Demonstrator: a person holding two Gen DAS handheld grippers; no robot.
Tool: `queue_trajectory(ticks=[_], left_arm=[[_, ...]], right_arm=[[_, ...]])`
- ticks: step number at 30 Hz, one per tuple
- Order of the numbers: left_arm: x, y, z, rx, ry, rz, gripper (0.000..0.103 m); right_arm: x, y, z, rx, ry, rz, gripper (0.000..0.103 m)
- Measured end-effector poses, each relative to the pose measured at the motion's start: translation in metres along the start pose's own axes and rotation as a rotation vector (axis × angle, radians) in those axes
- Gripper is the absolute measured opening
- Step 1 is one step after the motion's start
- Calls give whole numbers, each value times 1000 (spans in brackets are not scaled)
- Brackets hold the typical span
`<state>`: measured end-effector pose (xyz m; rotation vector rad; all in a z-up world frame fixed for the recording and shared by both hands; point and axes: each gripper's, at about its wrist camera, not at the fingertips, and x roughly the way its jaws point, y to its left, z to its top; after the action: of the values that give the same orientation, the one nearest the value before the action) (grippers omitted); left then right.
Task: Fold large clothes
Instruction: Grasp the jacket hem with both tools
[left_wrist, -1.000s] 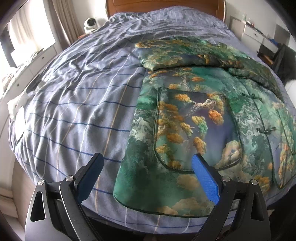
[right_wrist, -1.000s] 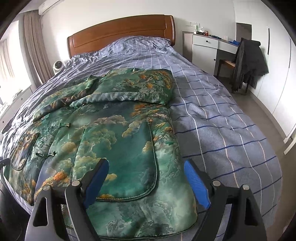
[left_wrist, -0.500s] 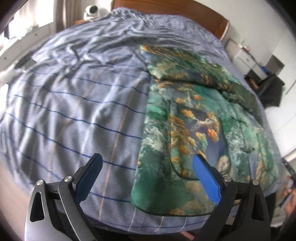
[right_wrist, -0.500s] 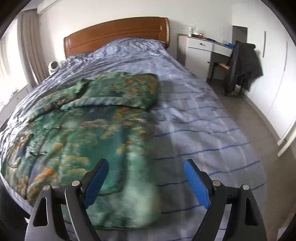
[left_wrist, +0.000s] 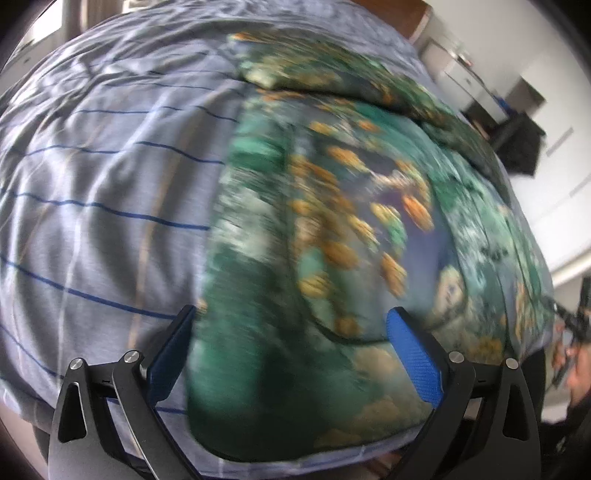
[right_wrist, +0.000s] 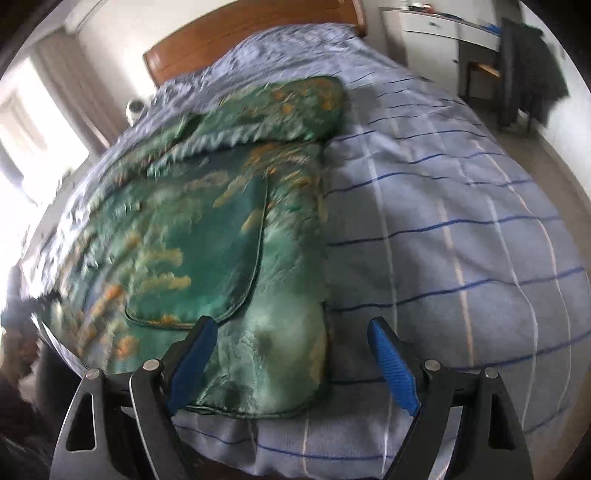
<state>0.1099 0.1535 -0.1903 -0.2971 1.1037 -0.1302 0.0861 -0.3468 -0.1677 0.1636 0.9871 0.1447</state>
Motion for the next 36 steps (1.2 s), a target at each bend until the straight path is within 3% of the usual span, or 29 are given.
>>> queue_trajectory(ticks=[2, 5, 6, 7, 8, 9, 10, 20, 36], left_arm=[[0, -8, -1, 39, 18, 2, 97], [-2, -16, -4, 59, 44, 30, 62], [-3, -17, -3, 61, 48, 39, 53], [-4, -16, -2, 57, 53, 47, 36], [-7, -15, 0, 40, 60, 50, 25], [-11, -14, 1, 18, 66, 38, 20], [-14, -12, 3, 9, 67, 29, 16], [-52, -18, -2, 55, 67, 14, 12], [-76, 10, -67, 19, 230, 18, 12]], right_arm=[[10, 4, 3, -18, 31, 22, 85], [20, 8, 6, -4, 114, 97, 80], [23, 10, 8, -6, 142, 91, 58], [23, 12, 8, -17, 149, 77, 47], [22, 14, 10, -28, 151, 66, 32], [20, 15, 11, -29, 151, 67, 20], [17, 15, 13, -22, 150, 75, 16], [-24, 24, 23, -86, 133, 83, 14], [-50, 34, -44, -98, 336, 106, 13]])
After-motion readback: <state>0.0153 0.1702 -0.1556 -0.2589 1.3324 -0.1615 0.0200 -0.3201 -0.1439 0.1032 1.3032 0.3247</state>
